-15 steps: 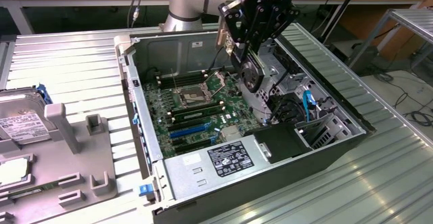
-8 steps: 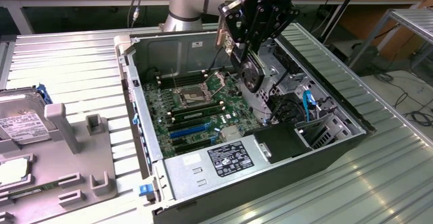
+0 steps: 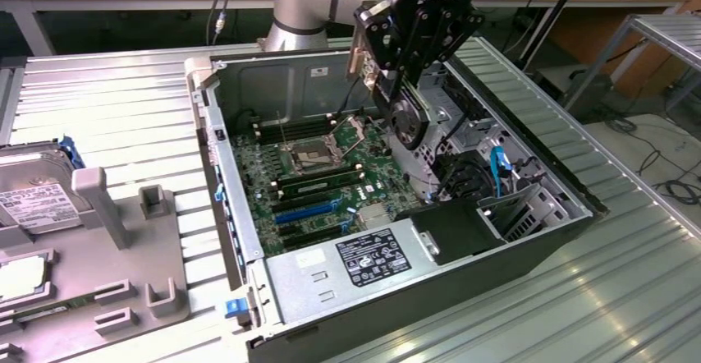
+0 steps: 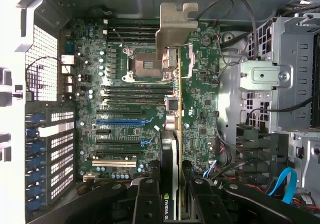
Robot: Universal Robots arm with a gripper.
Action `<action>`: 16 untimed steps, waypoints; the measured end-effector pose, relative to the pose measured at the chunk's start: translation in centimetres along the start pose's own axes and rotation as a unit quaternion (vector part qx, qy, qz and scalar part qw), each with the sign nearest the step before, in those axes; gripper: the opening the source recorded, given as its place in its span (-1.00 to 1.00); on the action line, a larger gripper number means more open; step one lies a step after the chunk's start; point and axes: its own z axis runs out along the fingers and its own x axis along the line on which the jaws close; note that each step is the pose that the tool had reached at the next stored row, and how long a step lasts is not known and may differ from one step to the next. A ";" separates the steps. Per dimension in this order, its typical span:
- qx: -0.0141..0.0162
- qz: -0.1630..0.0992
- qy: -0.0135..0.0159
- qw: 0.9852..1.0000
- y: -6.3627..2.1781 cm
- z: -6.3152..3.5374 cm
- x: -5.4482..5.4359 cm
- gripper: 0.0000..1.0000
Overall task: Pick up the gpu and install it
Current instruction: 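Insert the gpu into the slot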
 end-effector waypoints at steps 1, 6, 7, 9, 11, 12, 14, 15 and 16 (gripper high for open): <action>0.000 -0.002 0.000 1.000 0.00 0.00 0.0 -0.47; 0.000 -0.007 0.000 1.000 0.00 0.00 0.0 -0.47; 0.000 -0.009 0.000 1.000 0.00 0.00 0.0 -0.47; 0.000 -0.013 0.001 1.000 0.00 0.00 0.0 -0.47; 0.000 -0.015 0.001 1.000 0.00 0.00 0.0 -0.47; 0.000 -0.017 0.001 1.000 0.00 0.00 0.0 -0.47; 0.000 -0.019 0.001 1.000 0.00 0.00 0.0 -0.47; 0.000 -0.020 0.001 1.000 0.00 0.00 0.0 -0.47; -0.001 -0.021 0.001 1.000 0.00 0.00 0.0 -0.47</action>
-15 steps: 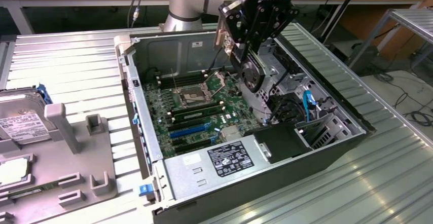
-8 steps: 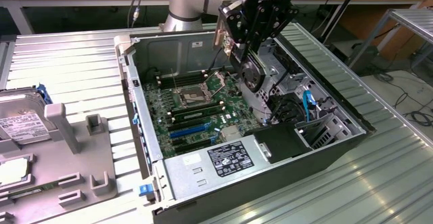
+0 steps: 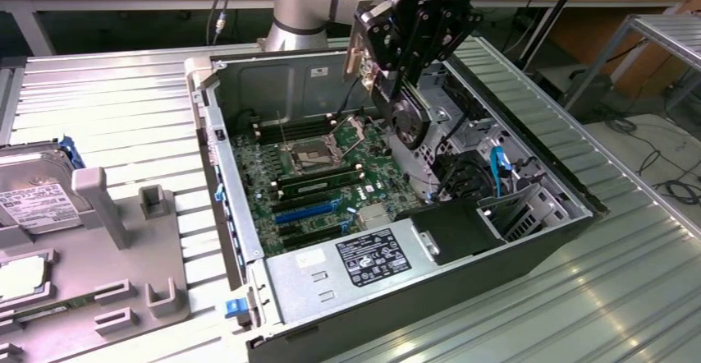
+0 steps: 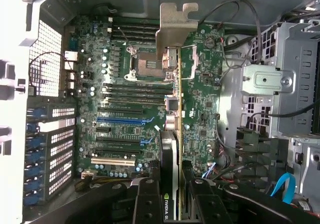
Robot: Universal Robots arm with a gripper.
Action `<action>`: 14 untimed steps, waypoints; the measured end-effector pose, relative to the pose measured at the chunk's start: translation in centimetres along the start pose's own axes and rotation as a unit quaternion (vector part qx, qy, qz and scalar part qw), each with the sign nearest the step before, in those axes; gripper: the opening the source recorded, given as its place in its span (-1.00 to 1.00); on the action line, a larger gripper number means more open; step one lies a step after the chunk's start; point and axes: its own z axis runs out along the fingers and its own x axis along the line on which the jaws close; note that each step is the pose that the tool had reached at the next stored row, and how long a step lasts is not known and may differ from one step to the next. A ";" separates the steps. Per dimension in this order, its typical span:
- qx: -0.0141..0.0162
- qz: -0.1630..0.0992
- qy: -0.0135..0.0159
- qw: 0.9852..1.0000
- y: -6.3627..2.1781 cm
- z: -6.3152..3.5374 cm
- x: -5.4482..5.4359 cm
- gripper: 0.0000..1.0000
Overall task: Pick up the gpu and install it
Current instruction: 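Insert the gpu into the slot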
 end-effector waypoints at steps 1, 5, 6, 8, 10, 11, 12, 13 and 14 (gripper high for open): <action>0.000 -0.001 0.000 1.000 0.00 0.00 0.0 -0.47; 0.000 -0.007 0.000 1.000 0.00 0.00 0.0 -0.47; 0.000 -0.009 0.000 1.000 0.00 0.00 0.0 -0.47; 0.000 -0.009 0.000 1.000 0.00 0.00 0.0 -0.47; 0.000 -0.009 0.000 1.000 0.00 0.00 0.0 -0.47; 0.000 -0.009 0.000 1.000 0.00 0.00 0.0 -0.47; 0.000 -0.009 0.000 1.000 0.00 0.00 0.0 -0.47; 0.000 -0.009 0.000 1.000 0.00 0.00 0.0 -0.47; 0.000 -0.009 0.000 1.000 0.00 0.00 0.0 -0.47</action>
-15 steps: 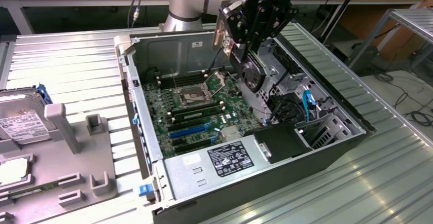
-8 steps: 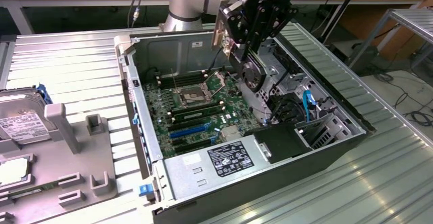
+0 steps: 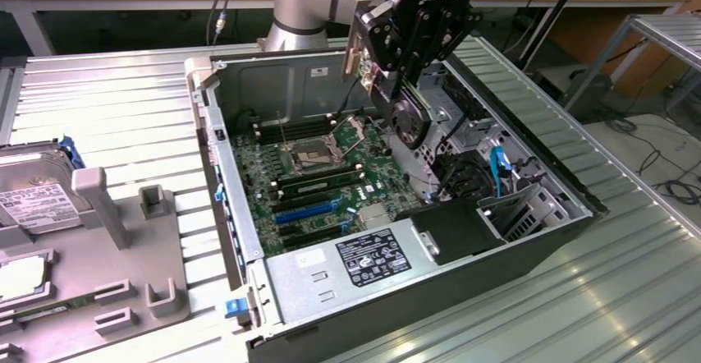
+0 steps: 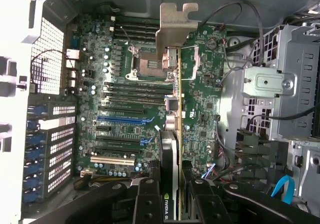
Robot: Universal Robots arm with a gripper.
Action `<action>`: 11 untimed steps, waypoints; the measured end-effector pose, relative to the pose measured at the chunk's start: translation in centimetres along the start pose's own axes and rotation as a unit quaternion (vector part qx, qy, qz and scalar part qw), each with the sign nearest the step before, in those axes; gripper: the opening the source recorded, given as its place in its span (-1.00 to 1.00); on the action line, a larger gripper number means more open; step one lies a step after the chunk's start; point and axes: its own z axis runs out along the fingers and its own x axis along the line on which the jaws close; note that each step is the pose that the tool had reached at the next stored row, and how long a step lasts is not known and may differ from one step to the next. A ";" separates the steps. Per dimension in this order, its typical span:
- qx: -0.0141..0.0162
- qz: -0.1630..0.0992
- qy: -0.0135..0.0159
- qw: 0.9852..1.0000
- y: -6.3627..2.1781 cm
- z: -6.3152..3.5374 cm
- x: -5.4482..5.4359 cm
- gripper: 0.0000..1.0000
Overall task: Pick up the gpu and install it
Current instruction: 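Insert the gpu into the slot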
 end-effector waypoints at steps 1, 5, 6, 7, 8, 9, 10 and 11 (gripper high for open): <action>0.000 0.000 0.000 1.000 0.00 0.00 0.0 -0.47; 0.000 -0.004 0.000 1.000 0.00 0.00 0.0 -0.47; 0.000 -0.007 0.000 1.000 0.00 0.00 0.0 -0.47; 0.000 -0.009 0.000 1.000 0.00 0.00 0.0 -0.47; 0.000 -0.011 0.001 1.000 0.00 0.00 0.0 -0.47; 0.000 -0.014 0.001 1.000 0.00 0.00 0.0 -0.47; 0.000 -0.016 0.001 1.000 0.00 0.00 0.0 -0.47; 0.000 -0.019 0.001 1.000 0.00 0.00 0.0 -0.47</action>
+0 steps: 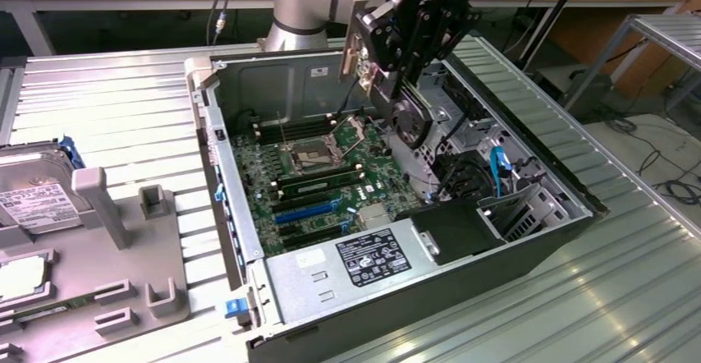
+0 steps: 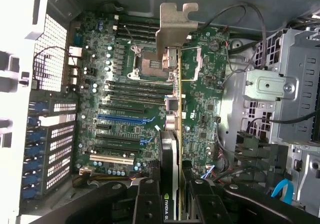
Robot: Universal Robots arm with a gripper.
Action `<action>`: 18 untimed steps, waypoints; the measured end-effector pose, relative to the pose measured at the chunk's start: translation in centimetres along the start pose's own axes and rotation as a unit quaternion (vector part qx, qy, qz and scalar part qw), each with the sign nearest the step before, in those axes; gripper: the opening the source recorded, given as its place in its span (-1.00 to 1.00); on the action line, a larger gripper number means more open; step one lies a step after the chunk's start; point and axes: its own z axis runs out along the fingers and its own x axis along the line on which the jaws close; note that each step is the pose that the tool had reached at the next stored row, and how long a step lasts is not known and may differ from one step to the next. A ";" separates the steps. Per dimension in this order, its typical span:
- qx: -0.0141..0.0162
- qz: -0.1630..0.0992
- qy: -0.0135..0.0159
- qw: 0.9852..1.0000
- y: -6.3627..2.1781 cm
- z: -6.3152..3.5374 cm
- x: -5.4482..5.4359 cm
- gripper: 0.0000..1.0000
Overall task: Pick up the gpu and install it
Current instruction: 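Insert the gpu into the slot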
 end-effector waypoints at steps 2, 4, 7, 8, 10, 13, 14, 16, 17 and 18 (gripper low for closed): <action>0.000 -0.005 0.000 1.000 0.00 0.00 0.0 -0.47; 0.000 -0.010 0.000 1.000 0.00 0.00 0.0 -0.47; 0.000 -0.019 0.001 1.000 0.00 0.00 0.0 -0.47; -0.001 -0.021 0.001 1.000 0.00 0.00 0.0 -0.47; -0.001 -0.027 0.001 1.000 0.00 0.00 0.0 -0.47; -0.001 -0.035 0.002 0.999 0.00 0.00 0.0 -0.47; -0.001 -0.038 0.002 0.999 0.00 0.00 0.0 -0.47; -0.001 -0.043 0.002 0.999 0.00 0.00 0.0 -0.47; -0.001 -0.046 0.002 0.999 0.00 0.00 0.0 -0.47; -0.001 -0.050 0.002 0.999 0.00 0.00 0.0 -0.47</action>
